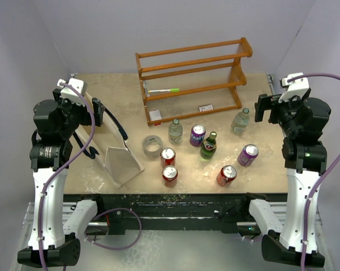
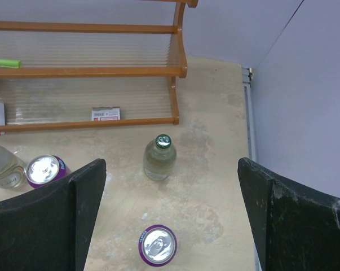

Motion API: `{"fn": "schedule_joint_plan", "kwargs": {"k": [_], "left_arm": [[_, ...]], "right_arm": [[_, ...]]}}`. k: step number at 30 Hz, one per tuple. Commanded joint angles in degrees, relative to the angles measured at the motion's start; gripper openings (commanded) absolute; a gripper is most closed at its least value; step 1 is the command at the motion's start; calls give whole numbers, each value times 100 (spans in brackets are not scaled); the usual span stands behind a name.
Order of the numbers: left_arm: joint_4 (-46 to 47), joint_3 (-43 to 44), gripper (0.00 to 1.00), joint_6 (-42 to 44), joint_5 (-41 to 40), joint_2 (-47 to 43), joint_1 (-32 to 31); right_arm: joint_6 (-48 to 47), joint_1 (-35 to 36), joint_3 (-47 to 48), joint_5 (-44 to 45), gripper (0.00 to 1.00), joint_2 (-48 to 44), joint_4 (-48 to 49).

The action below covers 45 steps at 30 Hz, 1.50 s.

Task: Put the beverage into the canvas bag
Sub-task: Adjust the canvas bag at the center of the board.

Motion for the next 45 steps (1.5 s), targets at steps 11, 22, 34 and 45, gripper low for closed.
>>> {"fn": "schedule_joint_plan", "kwargs": {"k": [11,22,34,45], "left_arm": [[375,-59,99,5,-77,-99,-39],[-547,70,99,-453,-893,-290,172],[-1614,176,97,-944,-1190,-72,828],[-1475,-232,76,-1033,14,172,1401]], "right_arm": [[39,-35,35,-320,100,38,441],[-52,-37,122,-640,100,236,377],[-86,-37,-447,-933,100,197,610],[-68,-37,-700,-1094,100,65,699]]}}
